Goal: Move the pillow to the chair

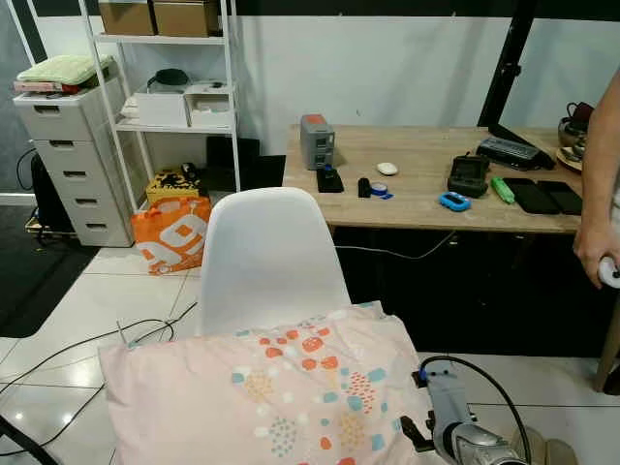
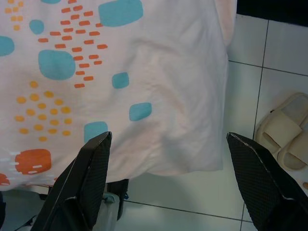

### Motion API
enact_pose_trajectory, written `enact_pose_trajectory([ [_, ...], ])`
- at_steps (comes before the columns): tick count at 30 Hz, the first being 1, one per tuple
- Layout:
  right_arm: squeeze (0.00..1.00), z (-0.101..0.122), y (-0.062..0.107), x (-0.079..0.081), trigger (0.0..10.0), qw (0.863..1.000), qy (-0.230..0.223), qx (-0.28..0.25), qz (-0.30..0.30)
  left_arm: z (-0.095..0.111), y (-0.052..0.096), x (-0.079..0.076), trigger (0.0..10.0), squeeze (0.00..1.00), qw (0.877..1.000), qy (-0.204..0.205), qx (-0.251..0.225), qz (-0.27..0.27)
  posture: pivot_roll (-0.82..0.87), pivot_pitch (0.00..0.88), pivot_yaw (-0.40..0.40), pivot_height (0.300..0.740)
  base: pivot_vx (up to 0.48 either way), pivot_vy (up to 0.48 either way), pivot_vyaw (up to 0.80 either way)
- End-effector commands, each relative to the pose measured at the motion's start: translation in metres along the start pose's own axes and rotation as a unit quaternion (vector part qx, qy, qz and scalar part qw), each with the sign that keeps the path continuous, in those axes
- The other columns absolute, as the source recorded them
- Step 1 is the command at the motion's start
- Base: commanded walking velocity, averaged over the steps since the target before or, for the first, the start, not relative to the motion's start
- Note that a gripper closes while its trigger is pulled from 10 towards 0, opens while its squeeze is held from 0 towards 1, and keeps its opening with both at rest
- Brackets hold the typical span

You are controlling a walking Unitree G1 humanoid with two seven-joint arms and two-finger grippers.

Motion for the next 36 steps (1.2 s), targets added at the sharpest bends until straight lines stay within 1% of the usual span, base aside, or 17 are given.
enact_pose_trajectory([
  [1,0.00,0.004,-0.001,0.003,10.0,1.000,-0.001,-0.007,0.003,-0.012,0.003,-0.007,10.0,0.00,1.000,0.005,0.023,-0.010,-0.14,0.017,-0.032,0.740,0.000,0.000,0.00],
  [18,0.00,0.004,-0.001,0.003,10.0,1.000,-0.006,-0.011,0.004,-0.013,0.004,-0.007,10.0,0.00,1.000,0.005,0.023,-0.011,-0.14,0.005,-0.031,0.740,0.000,0.000,0.00],
  [23,0.00,0.008,0.000,0.003,10.0,0.999,-0.012,-0.028,0.011,-0.013,0.004,-0.007,10.0,0.00,1.000,0.006,0.022,-0.012,-0.14,0.001,-0.030,0.740,0.000,0.000,0.00],
  [25,0.00,0.010,0.000,0.005,10.0,0.999,0.003,-0.029,0.018,-0.013,0.004,-0.008,10.0,0.00,1.000,0.011,0.020,-0.014,-0.14,0.001,-0.030,0.740,0.000,0.000,0.00],
  [26,0.00,0.010,0.000,0.005,10.0,0.999,0.003,-0.029,0.018,-0.013,0.004,-0.008,10.0,0.00,1.000,0.011,0.020,-0.014,-0.14,0.001,-0.030,0.740,0.000,0.000,0.00],
  [28,0.00,0.011,-0.001,0.010,10.0,0.999,0.008,-0.033,0.036,-0.012,0.004,-0.008,10.0,0.00,1.000,0.008,0.017,-0.014,-0.14,0.002,-0.029,0.740,0.000,0.000,0.69],
  [29,0.00,0.011,-0.001,0.010,10.0,0.999,0.008,-0.033,0.036,-0.012,0.004,-0.008,10.0,0.00,1.000,0.008,0.017,-0.014,-0.14,0.002,-0.029,0.740,0.000,0.000,0.80],
  [30,0.00,0.011,-0.001,0.013,10.0,0.998,0.000,-0.037,0.045,-0.011,0.004,-0.008,10.0,0.00,1.000,0.003,0.010,-0.015,-0.14,0.007,-0.029,0.740,0.000,0.000,0.80],
  [36,0.00,0.012,-0.001,0.013,10.0,0.998,-0.007,-0.038,0.050,-0.009,0.004,-0.008,10.0,0.00,1.000,0.007,0.003,-0.018,-0.14,0.010,-0.028,0.740,0.000,0.000,0.80],
])
Point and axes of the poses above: a point about 5 cm out from each wrist's last joint towards the gripper, its own y axis pointing back from the gripper into the wrist, its own z axis along the axis of the wrist's last joint, x = y × z, the point moved 2 cm from there along -y, pointing out of the wrist towards the gripper, and after that the axes turned 3 degrees about -y, right-handed, at the moved point
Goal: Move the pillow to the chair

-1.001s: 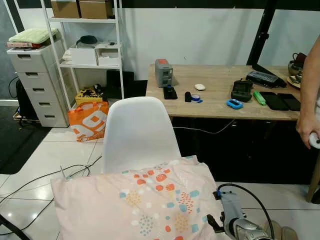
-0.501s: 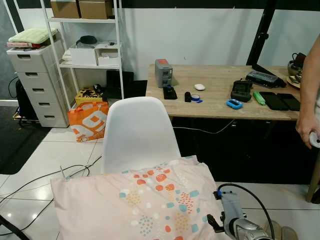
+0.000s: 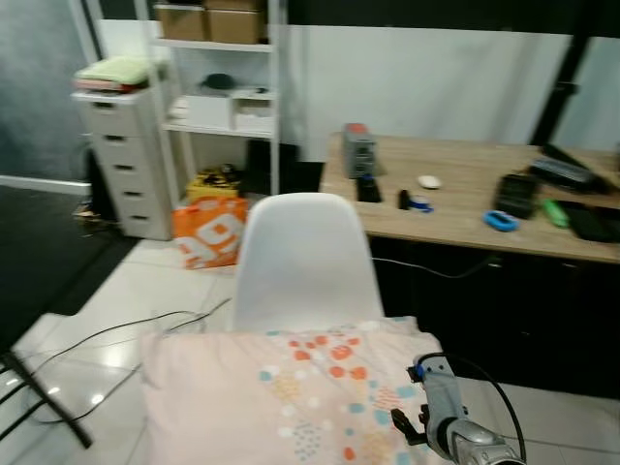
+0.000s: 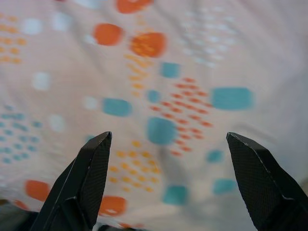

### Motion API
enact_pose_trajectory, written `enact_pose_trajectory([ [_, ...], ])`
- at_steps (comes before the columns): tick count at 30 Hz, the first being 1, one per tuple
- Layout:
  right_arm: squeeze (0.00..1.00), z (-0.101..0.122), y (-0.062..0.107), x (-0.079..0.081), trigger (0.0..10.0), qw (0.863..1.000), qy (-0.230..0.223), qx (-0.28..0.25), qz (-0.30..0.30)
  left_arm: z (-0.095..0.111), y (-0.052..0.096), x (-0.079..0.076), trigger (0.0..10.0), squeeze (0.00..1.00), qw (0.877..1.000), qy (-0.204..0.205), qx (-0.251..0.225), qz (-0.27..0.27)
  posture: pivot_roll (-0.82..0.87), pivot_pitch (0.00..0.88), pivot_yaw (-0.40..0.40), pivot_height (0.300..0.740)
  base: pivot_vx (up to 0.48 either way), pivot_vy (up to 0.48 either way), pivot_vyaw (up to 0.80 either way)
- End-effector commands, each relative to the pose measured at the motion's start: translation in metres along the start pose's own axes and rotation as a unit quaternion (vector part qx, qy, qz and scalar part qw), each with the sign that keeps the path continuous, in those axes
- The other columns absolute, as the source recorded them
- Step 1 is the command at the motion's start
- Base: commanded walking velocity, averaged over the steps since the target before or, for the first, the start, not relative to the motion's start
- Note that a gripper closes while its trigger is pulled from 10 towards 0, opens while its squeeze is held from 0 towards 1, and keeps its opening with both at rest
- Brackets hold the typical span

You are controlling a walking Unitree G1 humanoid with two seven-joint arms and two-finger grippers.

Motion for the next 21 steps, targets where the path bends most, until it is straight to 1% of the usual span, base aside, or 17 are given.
enact_pose_trajectory([
  [1,0.00,-0.0001,0.0011,-0.0030,10.0,1.000,-0.007,-0.004,-0.001,-0.0041,0.0016,-0.0058,10.0,0.00,1.000,0.005,0.007,-0.012,-0.14,0.012,-0.028,0.740,0.000,0.000,0.80],
  [21,0.00,0.0013,0.0011,-0.0027,10.0,1.000,-0.016,-0.008,0.003,-0.0035,0.0018,-0.0061,10.0,0.00,0.999,0.029,0.004,-0.014,-0.15,0.017,-0.030,0.740,0.000,0.000,0.80],
])
Point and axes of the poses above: a point about 5 cm out from each wrist's last joint towards the gripper, its own y axis pointing back from the gripper into the wrist, its own z axis along the axis of the wrist's last joint, x = y × z, the point moved 2 cm from there along -y, pointing out of the wrist towards the gripper, and after that the axes turned 3 degrees about -y, right-handed, at the moved point
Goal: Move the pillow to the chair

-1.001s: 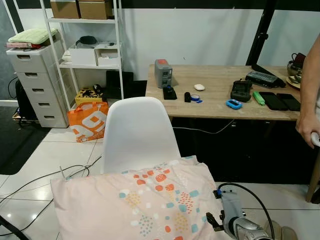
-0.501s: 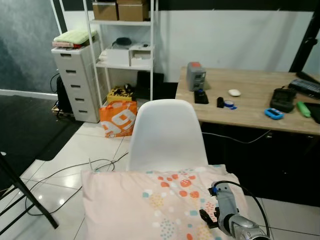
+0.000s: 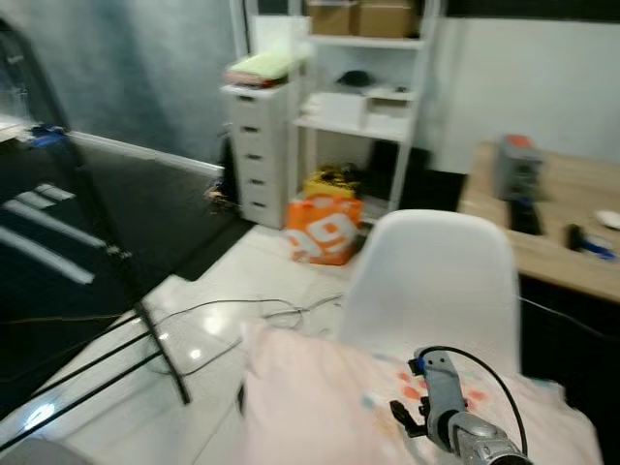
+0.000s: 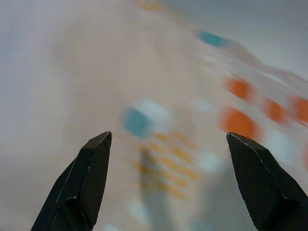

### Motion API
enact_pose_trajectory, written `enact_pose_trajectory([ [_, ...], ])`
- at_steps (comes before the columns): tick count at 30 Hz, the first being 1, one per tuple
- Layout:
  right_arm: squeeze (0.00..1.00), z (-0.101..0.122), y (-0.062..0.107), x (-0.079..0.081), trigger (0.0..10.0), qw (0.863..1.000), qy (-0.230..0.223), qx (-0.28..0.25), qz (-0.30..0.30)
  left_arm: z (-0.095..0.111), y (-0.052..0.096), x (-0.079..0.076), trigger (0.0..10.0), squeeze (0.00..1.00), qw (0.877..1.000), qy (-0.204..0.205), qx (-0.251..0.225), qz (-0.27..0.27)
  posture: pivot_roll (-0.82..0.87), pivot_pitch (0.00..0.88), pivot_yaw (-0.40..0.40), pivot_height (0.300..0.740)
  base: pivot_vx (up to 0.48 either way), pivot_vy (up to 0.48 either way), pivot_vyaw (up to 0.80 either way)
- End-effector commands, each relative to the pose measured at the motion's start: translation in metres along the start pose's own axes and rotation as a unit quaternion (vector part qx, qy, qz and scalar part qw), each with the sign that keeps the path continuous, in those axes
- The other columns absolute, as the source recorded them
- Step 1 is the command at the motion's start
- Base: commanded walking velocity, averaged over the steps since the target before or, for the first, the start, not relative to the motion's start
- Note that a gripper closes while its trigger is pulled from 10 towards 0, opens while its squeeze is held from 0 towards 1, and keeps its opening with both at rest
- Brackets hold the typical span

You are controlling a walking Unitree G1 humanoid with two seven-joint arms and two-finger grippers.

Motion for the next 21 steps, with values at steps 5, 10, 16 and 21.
enact_pose_trajectory([
  [5,0.00,-0.0051,0.0016,-0.0055,10.0,1.000,-0.016,0.004,-0.021,-0.0090,0.0029,-0.0077,10.0,0.00,1.000,0.010,0.016,-0.016,-0.15,0.017,-0.028,0.740,0.000,0.000,0.00],
  [10,0.00,-0.0054,0.0019,-0.0061,10.0,1.000,-0.020,0.003,-0.021,-0.0093,0.0030,-0.0081,10.0,0.00,1.000,0.007,0.016,-0.020,-0.15,0.012,-0.027,0.740,0.000,-0.132,0.00],
  [16,0.00,-0.0061,0.0019,-0.0059,10.0,1.000,-0.020,0.004,-0.021,-0.0100,0.0033,-0.0075,10.0,0.00,1.000,0.015,0.017,-0.015,-0.15,0.008,-0.028,0.740,0.000,-0.195,0.00],
  [21,0.00,-0.0075,0.0021,-0.0061,10.0,1.000,-0.020,0.006,-0.022,-0.0118,0.0039,-0.0075,10.0,0.00,0.999,0.026,0.020,-0.009,-0.15,0.000,-0.028,0.740,0.000,0.000,0.00],
])
Point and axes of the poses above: a point about 5 cm out from each wrist's last joint towards the gripper, its own y axis pointing back from the gripper into the wrist, its own z axis along the axis of the wrist's last joint, x = y × z, the point moved 2 cm from there along -y, pointing out of the wrist towards the gripper, and after that the axes turned 3 degrees about -y, right-handed, at the moved point
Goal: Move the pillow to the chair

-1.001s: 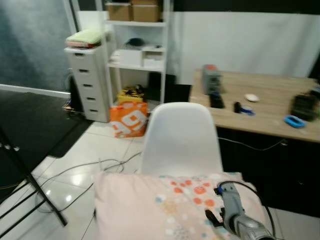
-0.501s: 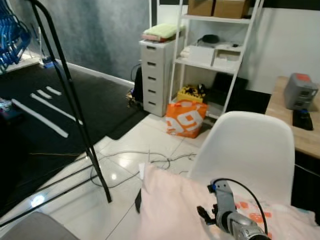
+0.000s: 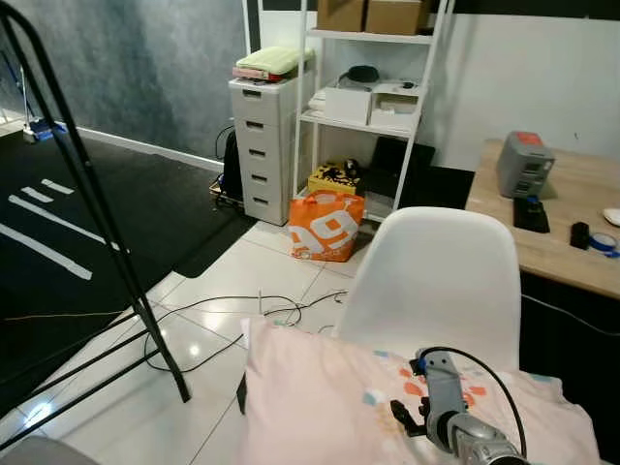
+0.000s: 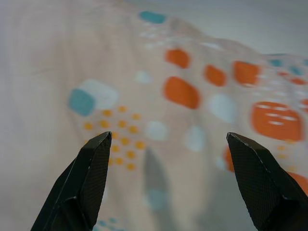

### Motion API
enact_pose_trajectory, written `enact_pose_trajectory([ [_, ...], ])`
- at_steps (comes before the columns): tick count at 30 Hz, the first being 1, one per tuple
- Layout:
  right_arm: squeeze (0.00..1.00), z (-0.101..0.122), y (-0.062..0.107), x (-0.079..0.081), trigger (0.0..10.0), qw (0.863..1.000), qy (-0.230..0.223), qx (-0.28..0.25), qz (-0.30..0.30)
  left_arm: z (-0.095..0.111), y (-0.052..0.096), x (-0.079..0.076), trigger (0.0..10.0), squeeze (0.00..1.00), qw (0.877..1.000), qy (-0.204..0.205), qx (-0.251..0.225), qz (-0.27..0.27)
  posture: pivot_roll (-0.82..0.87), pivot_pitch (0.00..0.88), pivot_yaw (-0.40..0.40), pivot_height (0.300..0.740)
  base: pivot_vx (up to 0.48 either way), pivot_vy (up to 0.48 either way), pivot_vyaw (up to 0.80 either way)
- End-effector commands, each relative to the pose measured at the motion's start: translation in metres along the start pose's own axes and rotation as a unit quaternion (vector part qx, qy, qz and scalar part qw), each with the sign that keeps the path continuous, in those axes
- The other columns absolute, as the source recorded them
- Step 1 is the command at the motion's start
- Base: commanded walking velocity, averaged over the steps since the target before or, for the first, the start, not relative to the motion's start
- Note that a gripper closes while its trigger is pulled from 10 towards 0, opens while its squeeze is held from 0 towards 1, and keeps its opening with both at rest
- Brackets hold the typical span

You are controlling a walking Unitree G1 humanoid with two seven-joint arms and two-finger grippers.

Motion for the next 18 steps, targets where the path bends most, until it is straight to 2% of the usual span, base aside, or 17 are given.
enact_pose_trajectory([
  [1,0.00,-0.0057,-0.0007,0.0048,10.0,1.000,-0.011,0.007,0.004,-0.0055,0.0021,-0.0064,10.0,0.00,1.000,0.011,0.010,-0.003,-0.15,0.000,-0.028,0.740,0.000,0.000,0.00],
  [8,0.00,-0.0064,-0.0006,0.0045,10.0,1.000,-0.012,0.008,0.003,-0.0088,0.0025,-0.0069,10.0,0.00,0.999,0.022,0.023,-0.002,-0.15,0.000,-0.026,0.740,0.000,0.000,0.00],
  [18,0.00,-0.0062,-0.0007,0.0047,10.0,1.000,-0.014,0.007,0.002,-0.0091,0.0023,-0.0067,10.0,0.00,0.999,0.019,0.027,0.000,-0.15,0.000,-0.023,0.740,-0.271,0.000,0.00],
])
Point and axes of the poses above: a point about 5 cm out from each wrist's last joint towards the gripper, its own y axis pointing back from the gripper into the wrist, its own z axis along the axis of the wrist's last joint, x = y × z, the point moved 2 cm from there along -y, pointing out of the wrist towards the gripper, and after that the axes turned 3 degrees about -y, right-handed, at the moved point
